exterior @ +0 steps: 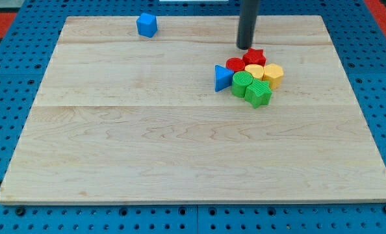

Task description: Move the blue cube diagonal top left to the blue triangle

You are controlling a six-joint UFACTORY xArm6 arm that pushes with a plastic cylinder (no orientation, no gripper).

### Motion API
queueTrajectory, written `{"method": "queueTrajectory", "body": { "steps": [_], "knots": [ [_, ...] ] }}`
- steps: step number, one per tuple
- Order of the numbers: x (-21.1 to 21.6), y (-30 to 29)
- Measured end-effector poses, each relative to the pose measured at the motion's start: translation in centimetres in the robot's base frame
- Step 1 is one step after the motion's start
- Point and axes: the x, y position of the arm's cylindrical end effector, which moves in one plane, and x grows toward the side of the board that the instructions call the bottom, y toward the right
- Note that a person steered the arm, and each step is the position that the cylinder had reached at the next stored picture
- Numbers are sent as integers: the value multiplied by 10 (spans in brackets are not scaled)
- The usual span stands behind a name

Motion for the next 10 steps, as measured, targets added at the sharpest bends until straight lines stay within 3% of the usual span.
{"method": "queueTrajectory", "body": {
  "steps": [1, 2, 3, 4, 6, 7, 8, 9, 10],
  "knots": [
    [8, 28],
    [37, 11],
    [23, 15],
    [3, -21],
    [7, -226],
    [7, -277],
    [-34, -305],
    [-86, -258],
    [-71, -226]
  ]
}}
